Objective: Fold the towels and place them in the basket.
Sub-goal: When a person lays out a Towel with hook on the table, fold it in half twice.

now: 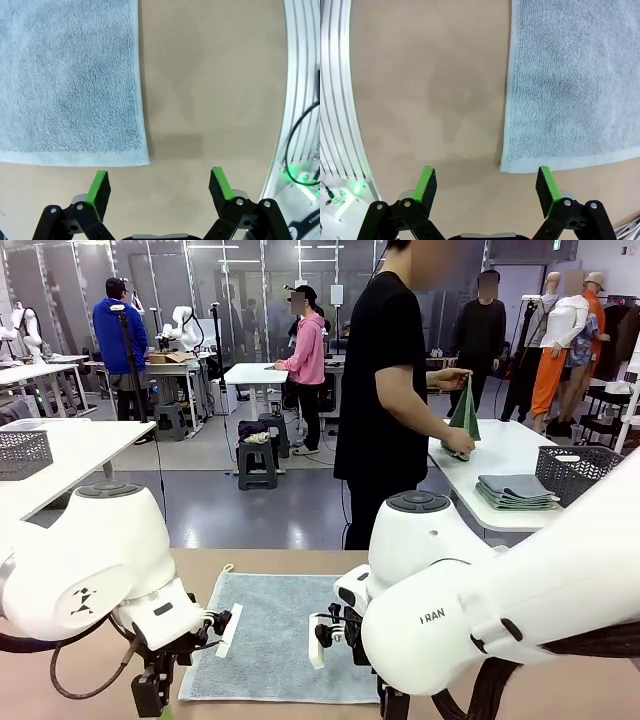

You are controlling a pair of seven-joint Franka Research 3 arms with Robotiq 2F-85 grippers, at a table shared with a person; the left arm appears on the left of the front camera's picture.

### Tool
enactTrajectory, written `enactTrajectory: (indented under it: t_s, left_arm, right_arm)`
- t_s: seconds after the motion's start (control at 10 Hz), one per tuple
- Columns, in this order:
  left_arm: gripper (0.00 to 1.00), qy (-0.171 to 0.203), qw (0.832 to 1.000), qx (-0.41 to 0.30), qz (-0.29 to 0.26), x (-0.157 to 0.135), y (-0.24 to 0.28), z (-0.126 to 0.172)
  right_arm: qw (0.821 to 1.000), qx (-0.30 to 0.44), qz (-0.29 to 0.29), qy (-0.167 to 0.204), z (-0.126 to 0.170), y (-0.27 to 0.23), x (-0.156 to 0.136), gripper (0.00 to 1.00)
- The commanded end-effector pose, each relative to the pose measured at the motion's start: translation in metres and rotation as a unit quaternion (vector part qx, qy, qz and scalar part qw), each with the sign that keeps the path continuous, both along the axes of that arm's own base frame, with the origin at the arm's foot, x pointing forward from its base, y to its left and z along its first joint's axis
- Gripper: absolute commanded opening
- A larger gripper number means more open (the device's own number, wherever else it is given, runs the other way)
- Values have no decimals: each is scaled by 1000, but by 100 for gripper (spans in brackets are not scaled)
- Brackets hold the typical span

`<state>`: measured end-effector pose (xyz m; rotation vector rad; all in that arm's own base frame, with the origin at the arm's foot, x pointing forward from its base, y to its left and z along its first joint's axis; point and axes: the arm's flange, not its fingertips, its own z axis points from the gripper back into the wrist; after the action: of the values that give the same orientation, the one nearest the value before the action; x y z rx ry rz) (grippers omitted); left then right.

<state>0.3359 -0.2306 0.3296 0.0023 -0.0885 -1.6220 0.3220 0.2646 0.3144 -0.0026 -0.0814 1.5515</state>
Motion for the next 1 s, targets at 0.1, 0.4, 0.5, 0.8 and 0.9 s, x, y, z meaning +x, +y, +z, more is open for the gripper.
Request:
enactTrajectory:
  t_s: [0.1, 0.4, 0.5, 0.8, 0.9]
  left_arm:
    - [100, -10, 1000, -16, -21, 4, -4, -20]
    - [100, -10, 999, -12, -28, 11, -4, -30]
    - [100, -10, 999, -11, -28, 12, -4, -31]
    - [100, -15, 999, -15, -26, 17, -5, -34]
    - [100, -17, 999, -16, -28, 19, -5, -35]
  right_arm:
    - [1000, 5, -3, 0, -11, -4, 8, 100]
    - [1000, -2, -11, -4, -16, -1, 9, 100]
    - [1000, -1, -10, -4, -17, 0, 10, 100]
    - [1000, -4, -13, -3, -21, 1, 13, 100]
    - [1000, -5, -13, -2, -23, 2, 13, 100]
